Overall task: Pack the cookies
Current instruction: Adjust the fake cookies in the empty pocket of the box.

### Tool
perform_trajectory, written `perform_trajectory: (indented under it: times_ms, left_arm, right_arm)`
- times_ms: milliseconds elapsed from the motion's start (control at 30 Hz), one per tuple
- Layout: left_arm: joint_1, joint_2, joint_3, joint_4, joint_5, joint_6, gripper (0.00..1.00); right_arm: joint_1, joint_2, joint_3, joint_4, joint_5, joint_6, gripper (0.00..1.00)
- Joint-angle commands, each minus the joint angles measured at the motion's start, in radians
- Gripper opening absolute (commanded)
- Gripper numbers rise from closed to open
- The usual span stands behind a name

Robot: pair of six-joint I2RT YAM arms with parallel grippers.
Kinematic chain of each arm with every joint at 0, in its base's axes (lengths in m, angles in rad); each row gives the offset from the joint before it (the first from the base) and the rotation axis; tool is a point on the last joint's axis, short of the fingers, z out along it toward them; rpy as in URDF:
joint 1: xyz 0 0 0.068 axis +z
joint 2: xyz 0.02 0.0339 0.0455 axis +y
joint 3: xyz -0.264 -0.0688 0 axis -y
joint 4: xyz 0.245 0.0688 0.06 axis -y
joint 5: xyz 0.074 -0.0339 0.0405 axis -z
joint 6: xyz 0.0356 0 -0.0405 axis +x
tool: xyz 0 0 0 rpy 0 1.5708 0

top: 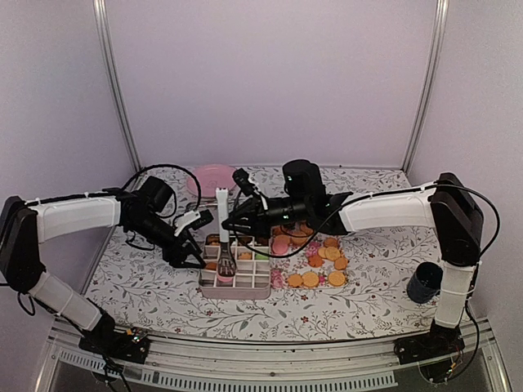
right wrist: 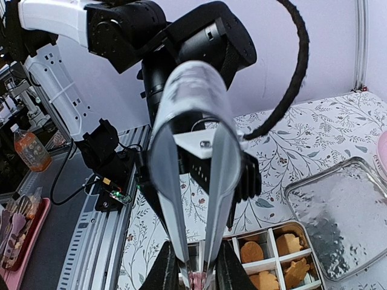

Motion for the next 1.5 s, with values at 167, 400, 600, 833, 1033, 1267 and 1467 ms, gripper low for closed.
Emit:
perform_trajectory:
  times_ms: [167,400,600,833,1033,1267,1467]
  left_arm:
    - [-0.091,-0.018,-0.078,0.182,-0.217,0.027,0.61]
    - [-0.112,-0.015,-0.124,0.234,-0.289,0.013,0.58]
    - [-0.130,-0.011,-0.150,0.254,-0.357,0.042,0.57]
    - [-0.137,0.007,-0.147,0.248,-0.375,0.053,0.57]
    - [-0.148,0.004,-0.162,0.234,-0.382,0.061,0.57]
    - [-0.169,-0.006,-0.178,0.205,-0.403,0.089,0.57]
    - [-0.178,-0.003,-0.187,0.200,-0.414,0.089,0.57]
  right_arm:
    - [-0.004,-0.036,-0.050,0.060,-0.012,0.062,0.13]
    - [-0.005,-0.040,-0.069,0.085,-0.018,0.083,0.13]
    - [-0.003,-0.049,-0.078,0.094,-0.017,0.090,0.13]
    - [-0.004,-0.070,-0.096,0.115,-0.014,0.102,0.14]
    - [-0.003,-0.106,-0.157,0.182,-0.004,0.139,0.15]
    - [-0.004,-0.130,-0.223,0.264,0.024,0.188,0.15]
    - [-0.004,-0.135,-0.229,0.292,0.033,0.205,0.15]
